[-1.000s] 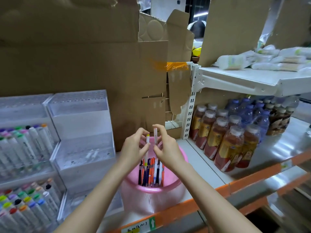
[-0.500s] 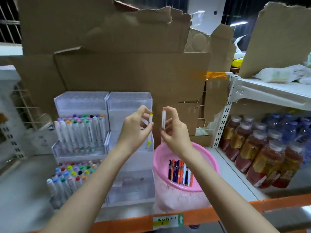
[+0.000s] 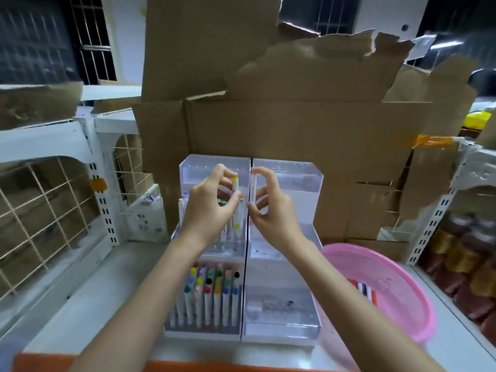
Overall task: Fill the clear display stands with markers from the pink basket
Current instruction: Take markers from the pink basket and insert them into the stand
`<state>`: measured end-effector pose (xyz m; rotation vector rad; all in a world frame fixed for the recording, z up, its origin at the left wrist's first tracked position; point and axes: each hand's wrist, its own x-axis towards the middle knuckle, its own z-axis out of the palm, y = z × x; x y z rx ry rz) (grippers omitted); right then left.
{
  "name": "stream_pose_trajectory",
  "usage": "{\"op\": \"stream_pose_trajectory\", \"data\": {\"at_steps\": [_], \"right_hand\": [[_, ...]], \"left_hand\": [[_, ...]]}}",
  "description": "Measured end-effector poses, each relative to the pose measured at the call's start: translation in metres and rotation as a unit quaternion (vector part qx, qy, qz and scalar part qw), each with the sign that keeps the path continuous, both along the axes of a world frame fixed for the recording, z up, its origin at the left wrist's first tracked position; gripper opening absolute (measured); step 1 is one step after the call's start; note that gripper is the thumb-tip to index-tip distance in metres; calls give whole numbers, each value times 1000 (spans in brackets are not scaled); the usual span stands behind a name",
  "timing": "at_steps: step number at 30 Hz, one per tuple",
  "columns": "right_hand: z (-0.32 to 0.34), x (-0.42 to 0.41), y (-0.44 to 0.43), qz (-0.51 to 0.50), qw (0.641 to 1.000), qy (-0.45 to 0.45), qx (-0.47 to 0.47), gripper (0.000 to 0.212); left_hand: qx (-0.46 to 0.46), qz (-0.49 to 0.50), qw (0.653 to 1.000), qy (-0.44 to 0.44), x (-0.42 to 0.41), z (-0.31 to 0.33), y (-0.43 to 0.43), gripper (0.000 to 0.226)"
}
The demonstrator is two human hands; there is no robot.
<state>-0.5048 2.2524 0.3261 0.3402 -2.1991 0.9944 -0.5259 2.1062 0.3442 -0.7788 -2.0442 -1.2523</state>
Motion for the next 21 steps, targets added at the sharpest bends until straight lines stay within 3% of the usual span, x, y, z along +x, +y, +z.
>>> {"op": "stream_pose_trajectory", "data": {"at_steps": [7,21], "right_hand": [[-6,-21,-22,3,1000,-2,-15,58],[-25,-24,-22,-102,993,27,-55,57]], "left_hand": [[-8,-28,1000,-6,-19,-2,-21,22],[-31,-98,994,-37,-52,-9,-25,24]]}}
